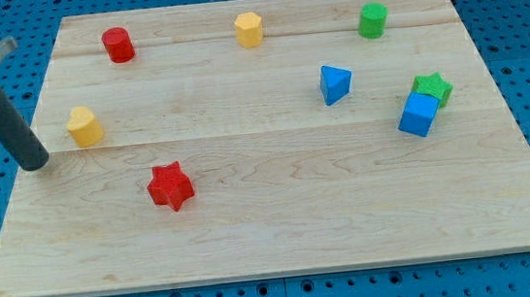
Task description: Slide the yellow heart right a bit
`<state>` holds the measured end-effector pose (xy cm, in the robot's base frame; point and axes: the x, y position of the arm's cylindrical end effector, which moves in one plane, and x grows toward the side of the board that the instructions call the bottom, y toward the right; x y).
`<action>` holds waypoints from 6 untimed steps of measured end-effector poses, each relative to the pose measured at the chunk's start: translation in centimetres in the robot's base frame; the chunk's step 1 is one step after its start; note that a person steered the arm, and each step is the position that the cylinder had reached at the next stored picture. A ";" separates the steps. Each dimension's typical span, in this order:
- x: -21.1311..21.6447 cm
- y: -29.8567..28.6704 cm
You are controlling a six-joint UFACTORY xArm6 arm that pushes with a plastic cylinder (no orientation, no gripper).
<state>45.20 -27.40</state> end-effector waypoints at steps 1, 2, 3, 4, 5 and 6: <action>-0.7 2.5; -3.9 3.7; -5.1 4.1; -4.9 2.6; -5.0 3.5; -5.0 6.6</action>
